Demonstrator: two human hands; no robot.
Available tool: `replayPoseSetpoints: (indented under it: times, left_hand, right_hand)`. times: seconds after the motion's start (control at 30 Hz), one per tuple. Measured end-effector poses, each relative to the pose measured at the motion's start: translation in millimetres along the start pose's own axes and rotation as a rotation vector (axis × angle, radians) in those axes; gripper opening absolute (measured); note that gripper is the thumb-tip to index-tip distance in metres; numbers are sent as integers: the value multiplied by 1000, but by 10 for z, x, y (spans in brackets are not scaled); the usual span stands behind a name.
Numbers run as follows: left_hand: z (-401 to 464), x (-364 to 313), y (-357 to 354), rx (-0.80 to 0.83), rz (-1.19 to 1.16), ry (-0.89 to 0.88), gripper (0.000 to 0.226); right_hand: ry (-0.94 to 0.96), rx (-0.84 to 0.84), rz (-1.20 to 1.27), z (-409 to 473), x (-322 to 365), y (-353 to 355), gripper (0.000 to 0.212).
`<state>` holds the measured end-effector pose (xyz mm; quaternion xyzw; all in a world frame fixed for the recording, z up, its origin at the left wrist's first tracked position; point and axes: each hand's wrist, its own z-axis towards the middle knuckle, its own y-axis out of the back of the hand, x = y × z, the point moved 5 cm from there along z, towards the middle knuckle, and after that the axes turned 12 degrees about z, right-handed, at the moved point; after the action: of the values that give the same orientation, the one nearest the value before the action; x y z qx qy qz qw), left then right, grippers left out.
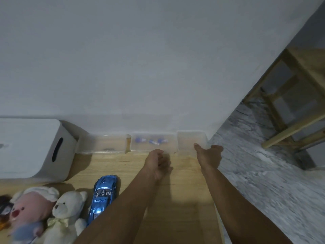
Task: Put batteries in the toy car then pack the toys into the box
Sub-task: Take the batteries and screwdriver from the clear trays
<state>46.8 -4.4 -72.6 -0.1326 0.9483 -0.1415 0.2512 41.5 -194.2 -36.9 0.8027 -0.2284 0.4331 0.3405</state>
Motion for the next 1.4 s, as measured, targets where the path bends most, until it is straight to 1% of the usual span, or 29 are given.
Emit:
replayPoseSetpoints:
  times: [0.07, 0.13, 0.17, 0.23, 0.27, 0.3, 0.33, 0.37, 0.4, 0.53, 0.6, 0.73, 0.83, 0.97, 1.13, 1.3, 1.4]
  left_hand:
    - [-11, -55, 186, -78, -19, -24, 18]
    - [-14, -138, 388, -196, -10, -64, 16]
    - [5, -179, 481, -241, -12, -86, 16]
    - [52, -237, 619, -298, -39, -108, 23]
    - [69, -264, 672, -326, -51, -115, 28]
    - [83, -292, 718, -356, -61, -127, 31]
    - [82, -321, 749, -384, -73, -137, 32]
    - [88, -346, 775, -403, -84, -149, 31]
    - [89, -368, 792, -411, -94, -155, 31]
    - [95, -429, 806, -358, -120, -147, 31]
    - [89, -454, 806, -331, -118, -135, 32]
    - [92, -491, 794, -306, -133, -125, 35]
    - [101, -491, 729, -276, -151, -122, 35]
    - [108, -451, 674, -247, -171, -106, 36]
    - [65, -433, 614, -226, -248, -101, 38]
    - [45, -437, 571, -195, -359, -121, 41]
    - [45, -418, 588, -134, -418, -116, 46]
  right_hand:
    - [-3, -23, 35, -73, -14, -29, 62]
    - [27, -25, 75, -172, -31, -93, 50]
    - [77, -2, 53, -234, -21, -147, 42]
    - [182, 109, -46, -381, -21, -327, 25]
    - [186, 191, -81, -449, -62, -444, 23]
    - [138, 277, -89, -507, -130, -564, 25]
    - [45, 351, -70, -555, -214, -672, 29]
    - [-73, 394, -34, -591, -290, -763, 30]
    - [-185, 403, 13, -625, -339, -832, 30]
    - [-476, 346, 316, -671, -409, -1033, 27]
    - [-521, 312, 394, -660, -410, -1070, 29]
    - [-515, 331, 397, -651, -431, -1098, 35]
    - [-506, 340, 379, -659, -436, -1089, 34]
    - [-509, 312, 367, -671, -441, -1076, 34]
    - [-506, 266, 383, -711, -394, -1063, 39]
    - [-514, 261, 427, -752, -277, -1055, 33]
    - [-538, 272, 462, -769, -240, -1052, 31]
